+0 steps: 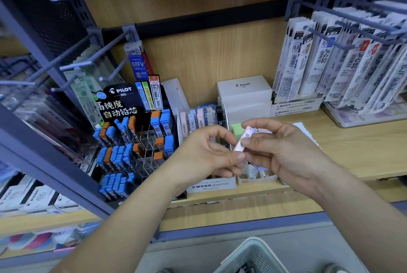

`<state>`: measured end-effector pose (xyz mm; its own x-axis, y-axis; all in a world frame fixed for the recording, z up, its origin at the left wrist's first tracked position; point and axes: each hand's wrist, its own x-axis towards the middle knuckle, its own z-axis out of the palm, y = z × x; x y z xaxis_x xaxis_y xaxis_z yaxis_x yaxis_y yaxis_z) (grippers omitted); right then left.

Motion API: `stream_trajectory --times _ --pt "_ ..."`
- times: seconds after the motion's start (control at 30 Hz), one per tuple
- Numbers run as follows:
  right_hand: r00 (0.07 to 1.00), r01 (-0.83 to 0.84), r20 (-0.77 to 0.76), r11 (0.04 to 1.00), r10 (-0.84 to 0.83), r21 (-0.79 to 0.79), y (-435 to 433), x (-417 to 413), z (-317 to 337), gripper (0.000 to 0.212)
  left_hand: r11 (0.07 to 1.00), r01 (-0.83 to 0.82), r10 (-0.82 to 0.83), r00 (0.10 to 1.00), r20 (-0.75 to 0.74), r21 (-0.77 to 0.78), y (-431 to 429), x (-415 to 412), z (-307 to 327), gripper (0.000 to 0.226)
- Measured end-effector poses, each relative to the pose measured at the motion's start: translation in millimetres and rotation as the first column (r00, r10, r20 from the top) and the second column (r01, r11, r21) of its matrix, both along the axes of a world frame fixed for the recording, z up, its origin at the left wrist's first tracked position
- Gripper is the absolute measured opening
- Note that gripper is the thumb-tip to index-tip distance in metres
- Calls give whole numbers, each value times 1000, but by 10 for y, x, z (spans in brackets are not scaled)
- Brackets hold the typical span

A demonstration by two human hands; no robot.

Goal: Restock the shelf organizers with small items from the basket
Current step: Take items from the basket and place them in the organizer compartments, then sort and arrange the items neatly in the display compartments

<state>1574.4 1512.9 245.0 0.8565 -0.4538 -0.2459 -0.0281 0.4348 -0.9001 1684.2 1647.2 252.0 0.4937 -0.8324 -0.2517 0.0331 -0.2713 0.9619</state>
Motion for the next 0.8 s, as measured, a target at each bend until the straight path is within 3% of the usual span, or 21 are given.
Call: stream_trajectory --times 0.2,0.27,0.33,0.43,0.53,0.8 --pt "998 32 -47 996 -36 -86 39 45 -2 8 963 -235 257 950 178 -131 104 239 127 12" --pt "997 41 -61 993 -48 -115 46 65 -11 7 934 -308 351 885 308 -179 170 372 184 10" --pt "993 84 -74 988 -94 -130 18 74 -10 6 898 -388 438 750 495 -207 246 529 217 15" --pt "989 102 -93 984 -116 -144 -13 68 -9 7 903 -412 355 544 760 -126 306 642 170 19" --pt "989 62 -122 981 -85 -184 5 53 -21 7 925 -381 185 449 874 -1 263 628 2 18" --pt "986 -6 -166 976 -30 -216 26 49 -25 12 913 -346 -78 373 925 217 137 630 -241 13"
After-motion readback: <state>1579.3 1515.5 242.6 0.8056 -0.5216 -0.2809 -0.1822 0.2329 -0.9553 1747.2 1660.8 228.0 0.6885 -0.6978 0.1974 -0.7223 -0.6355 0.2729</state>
